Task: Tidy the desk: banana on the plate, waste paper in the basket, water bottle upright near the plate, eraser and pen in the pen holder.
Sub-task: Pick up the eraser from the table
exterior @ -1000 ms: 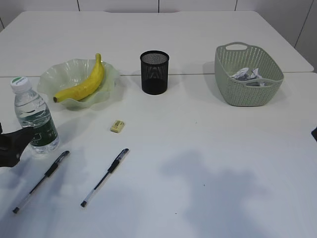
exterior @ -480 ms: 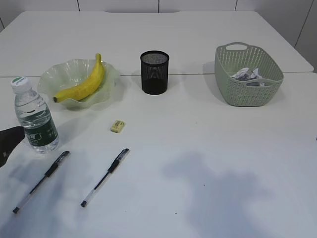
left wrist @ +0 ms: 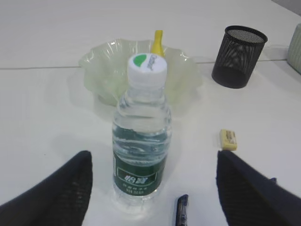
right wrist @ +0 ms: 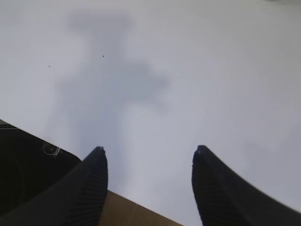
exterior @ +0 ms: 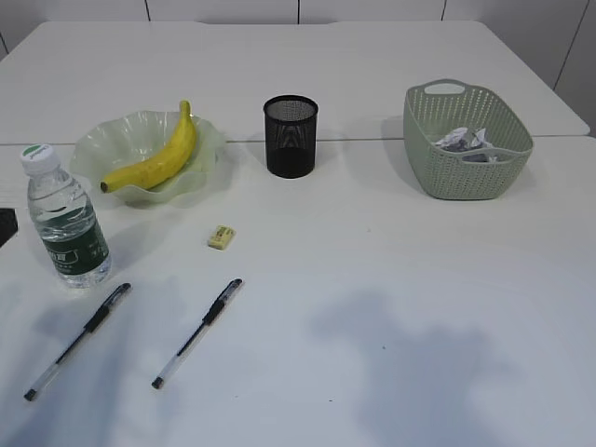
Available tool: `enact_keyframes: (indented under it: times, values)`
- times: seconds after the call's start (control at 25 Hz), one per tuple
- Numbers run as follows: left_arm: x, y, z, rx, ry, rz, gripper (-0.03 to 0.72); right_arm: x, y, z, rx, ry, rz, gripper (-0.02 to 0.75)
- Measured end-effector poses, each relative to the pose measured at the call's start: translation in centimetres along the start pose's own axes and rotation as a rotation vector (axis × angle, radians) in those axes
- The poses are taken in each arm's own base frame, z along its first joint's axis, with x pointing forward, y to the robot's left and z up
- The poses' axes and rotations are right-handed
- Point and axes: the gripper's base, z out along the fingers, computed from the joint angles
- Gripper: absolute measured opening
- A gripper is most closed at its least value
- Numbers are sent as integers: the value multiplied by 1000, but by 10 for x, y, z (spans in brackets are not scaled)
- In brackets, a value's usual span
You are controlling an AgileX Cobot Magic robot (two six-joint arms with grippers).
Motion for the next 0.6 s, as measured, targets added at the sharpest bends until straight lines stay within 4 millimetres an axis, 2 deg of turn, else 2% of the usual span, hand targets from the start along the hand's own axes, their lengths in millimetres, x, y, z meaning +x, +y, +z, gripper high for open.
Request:
enact_keyframes:
  times: [0.28,0.6]
  values:
    - [-28,-2,-6,-15,-18,86,588,7,-2,-11,-3,-45,9,428]
    - [-41,2,-7,-91,68,154,586,9,-3,-15,-4,-59,9,428]
